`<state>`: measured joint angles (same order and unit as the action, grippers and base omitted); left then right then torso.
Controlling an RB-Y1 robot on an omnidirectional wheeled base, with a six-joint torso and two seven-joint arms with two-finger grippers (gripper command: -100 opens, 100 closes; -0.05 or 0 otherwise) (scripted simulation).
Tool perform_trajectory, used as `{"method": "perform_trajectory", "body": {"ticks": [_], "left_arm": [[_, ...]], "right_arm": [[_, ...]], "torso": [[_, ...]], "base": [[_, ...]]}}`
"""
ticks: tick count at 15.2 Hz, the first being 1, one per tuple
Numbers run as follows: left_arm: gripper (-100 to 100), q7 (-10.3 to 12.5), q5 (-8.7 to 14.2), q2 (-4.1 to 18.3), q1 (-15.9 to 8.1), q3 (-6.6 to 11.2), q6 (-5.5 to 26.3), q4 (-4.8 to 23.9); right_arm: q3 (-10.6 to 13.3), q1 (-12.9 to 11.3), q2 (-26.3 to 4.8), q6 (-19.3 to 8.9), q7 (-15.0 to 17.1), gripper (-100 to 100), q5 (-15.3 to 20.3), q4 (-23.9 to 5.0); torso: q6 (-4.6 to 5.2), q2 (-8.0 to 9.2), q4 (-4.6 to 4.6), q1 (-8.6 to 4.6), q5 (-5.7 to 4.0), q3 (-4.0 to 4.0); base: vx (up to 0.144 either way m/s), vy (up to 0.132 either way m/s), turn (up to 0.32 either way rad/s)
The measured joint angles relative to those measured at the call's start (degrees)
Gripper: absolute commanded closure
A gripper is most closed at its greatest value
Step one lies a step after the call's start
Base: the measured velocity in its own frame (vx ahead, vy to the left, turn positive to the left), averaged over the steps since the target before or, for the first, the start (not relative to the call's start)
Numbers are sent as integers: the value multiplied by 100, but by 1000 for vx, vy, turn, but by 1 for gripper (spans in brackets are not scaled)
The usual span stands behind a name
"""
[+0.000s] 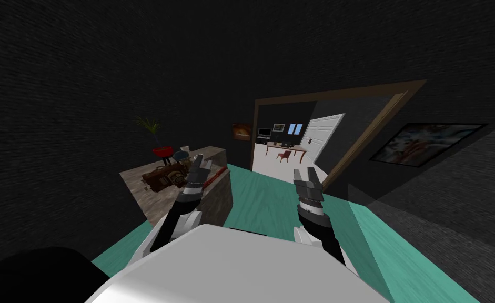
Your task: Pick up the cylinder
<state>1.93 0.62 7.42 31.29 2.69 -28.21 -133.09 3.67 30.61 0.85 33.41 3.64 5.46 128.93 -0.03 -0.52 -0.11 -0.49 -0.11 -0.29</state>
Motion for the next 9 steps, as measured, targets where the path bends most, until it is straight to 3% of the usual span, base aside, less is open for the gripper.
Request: {"method": "perform_trajectory", "body": {"ticks": [9], "left_arm": [[-100,255,98,380,203,847,867,8]], "right_arm": [[0,0,0,0,0,0,0,0]], "torso": [[2,-9,-2,5,1,-5]], "base": [[115,-108,108]]}}
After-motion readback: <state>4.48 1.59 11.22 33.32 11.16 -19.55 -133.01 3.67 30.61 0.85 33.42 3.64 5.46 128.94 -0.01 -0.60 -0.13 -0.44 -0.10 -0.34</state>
